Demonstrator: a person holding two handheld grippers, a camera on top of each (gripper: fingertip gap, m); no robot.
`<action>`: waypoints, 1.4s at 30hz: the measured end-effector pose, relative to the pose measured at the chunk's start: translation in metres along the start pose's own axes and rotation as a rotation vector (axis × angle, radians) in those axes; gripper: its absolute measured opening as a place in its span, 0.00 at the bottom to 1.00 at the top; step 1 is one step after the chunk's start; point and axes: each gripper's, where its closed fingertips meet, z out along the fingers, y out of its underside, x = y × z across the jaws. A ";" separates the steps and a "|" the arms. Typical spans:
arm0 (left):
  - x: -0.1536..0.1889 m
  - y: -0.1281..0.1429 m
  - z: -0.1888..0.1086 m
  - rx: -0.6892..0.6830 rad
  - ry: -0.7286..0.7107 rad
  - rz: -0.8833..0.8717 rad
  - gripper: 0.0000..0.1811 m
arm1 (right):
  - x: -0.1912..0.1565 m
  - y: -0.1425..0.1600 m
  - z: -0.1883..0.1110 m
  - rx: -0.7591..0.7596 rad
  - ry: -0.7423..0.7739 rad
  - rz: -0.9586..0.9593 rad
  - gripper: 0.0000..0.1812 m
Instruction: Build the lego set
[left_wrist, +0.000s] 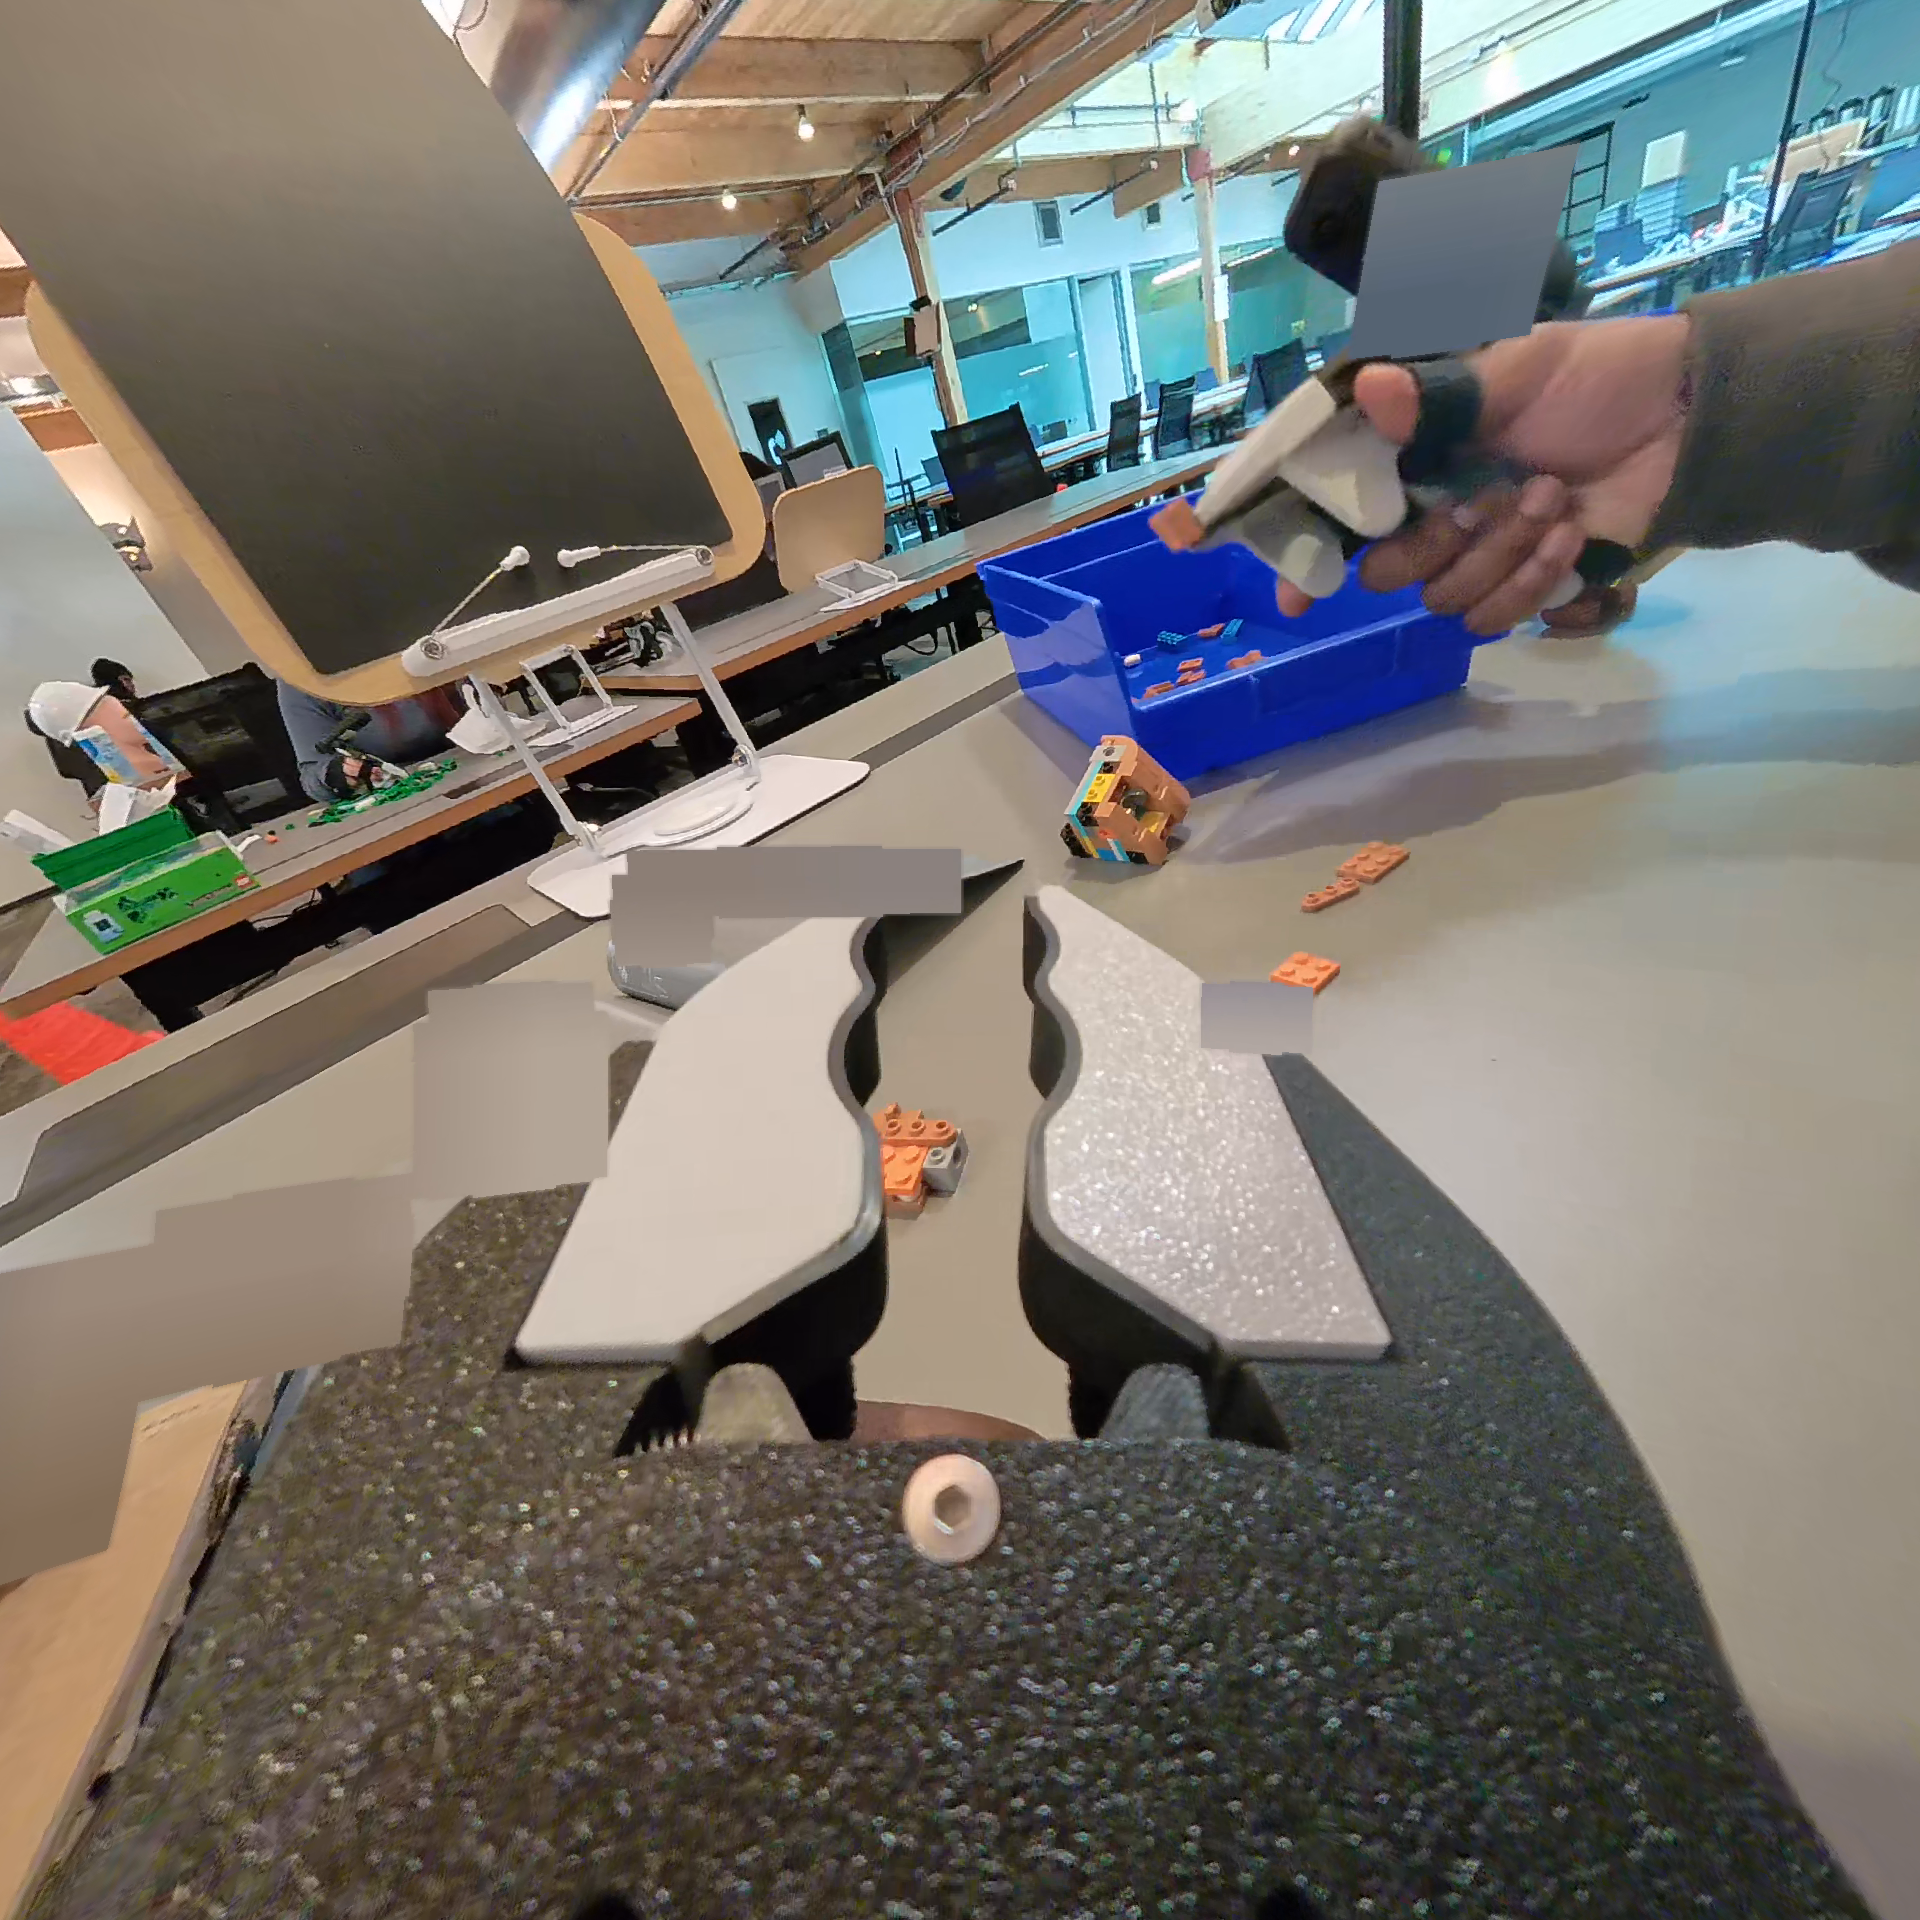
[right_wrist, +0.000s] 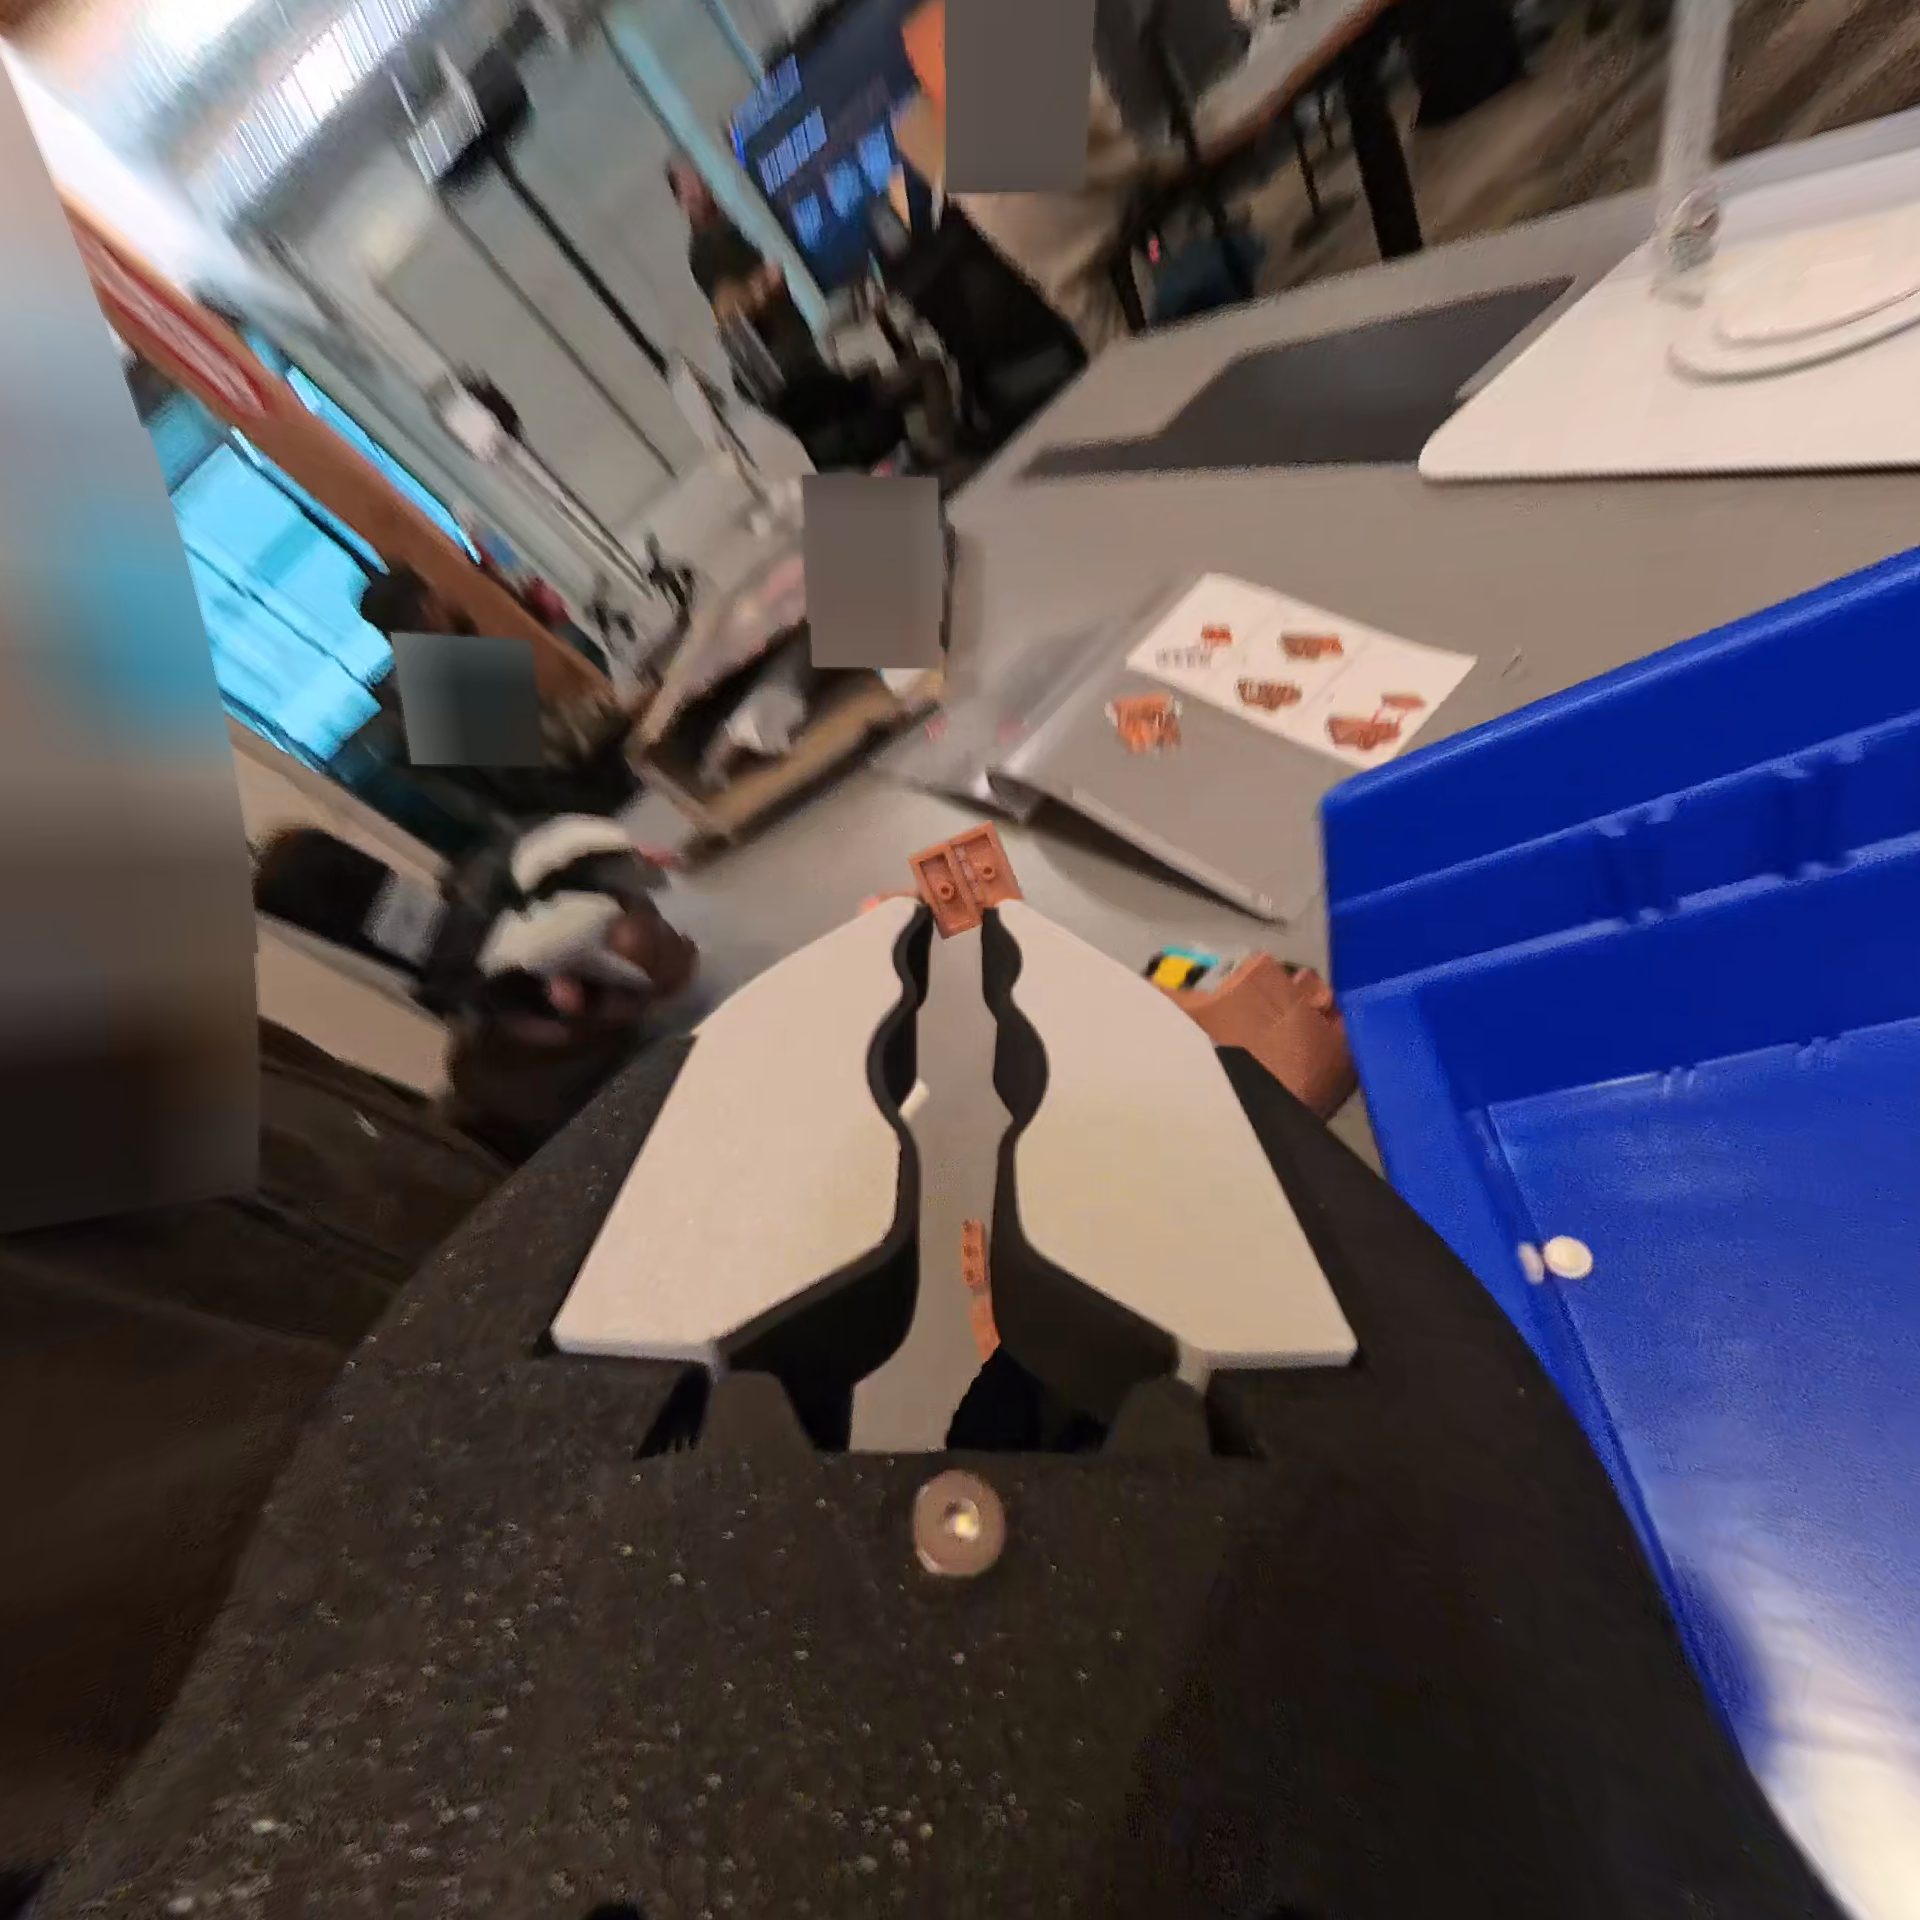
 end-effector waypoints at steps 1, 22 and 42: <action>0.000 0.000 0.000 -0.002 -0.002 -0.001 0.14 | -0.004 0.012 0.006 -0.067 0.029 -0.061 0.05; 0.003 0.016 0.006 -0.081 0.023 -0.005 0.14 | -0.015 0.114 0.072 -0.614 0.059 -0.363 0.05; -0.006 0.026 0.003 -0.140 -0.006 -0.081 0.14 | -0.009 0.131 0.070 -0.755 0.085 -0.362 0.05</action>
